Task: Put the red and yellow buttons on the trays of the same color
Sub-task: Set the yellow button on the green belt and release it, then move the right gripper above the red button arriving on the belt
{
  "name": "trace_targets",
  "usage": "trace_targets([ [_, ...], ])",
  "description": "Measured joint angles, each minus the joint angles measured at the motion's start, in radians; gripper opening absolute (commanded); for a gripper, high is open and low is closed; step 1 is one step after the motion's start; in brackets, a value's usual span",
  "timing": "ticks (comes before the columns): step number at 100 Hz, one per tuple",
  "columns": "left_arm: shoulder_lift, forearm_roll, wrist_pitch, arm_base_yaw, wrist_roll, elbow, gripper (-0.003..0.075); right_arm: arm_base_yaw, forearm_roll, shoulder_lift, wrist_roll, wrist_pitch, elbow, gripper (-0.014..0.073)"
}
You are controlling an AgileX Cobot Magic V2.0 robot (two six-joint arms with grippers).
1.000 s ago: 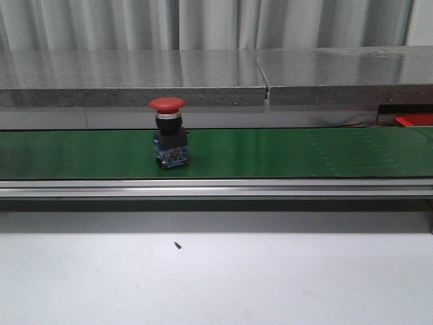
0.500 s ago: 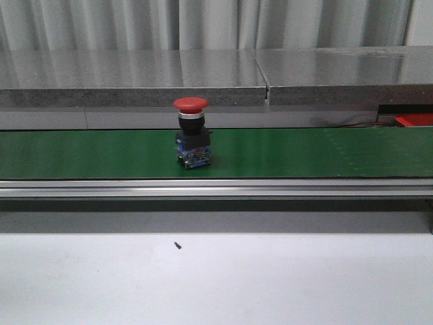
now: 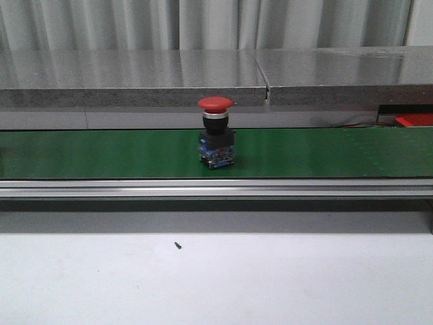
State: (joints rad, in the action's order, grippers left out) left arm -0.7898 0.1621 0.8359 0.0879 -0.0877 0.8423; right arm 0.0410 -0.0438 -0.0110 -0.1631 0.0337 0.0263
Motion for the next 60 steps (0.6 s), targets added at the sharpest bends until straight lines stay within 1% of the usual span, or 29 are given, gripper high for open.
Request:
trace_targets([
  [12,0.073,0.0,-0.024,0.0,0.002,-0.053,-0.0019,0.0,0.038,0.0,0.0,0.001,-0.003,-0.0067],
  [32,0.155,0.0,-0.054,0.0,0.002,-0.125,-0.0019,0.0,0.079,0.016,0.0,0.169,-0.112,-0.0061],
  [42,0.178,0.0,-0.058,0.0,0.002,-0.141,-0.0019,0.0,0.083,0.081,0.0,0.232,-0.182,-0.0059],
  [60,0.2,0.0,-0.062,0.0,0.002,-0.144,-0.0019,0.0,0.087,0.266,0.0,0.355,-0.337,-0.0056],
])
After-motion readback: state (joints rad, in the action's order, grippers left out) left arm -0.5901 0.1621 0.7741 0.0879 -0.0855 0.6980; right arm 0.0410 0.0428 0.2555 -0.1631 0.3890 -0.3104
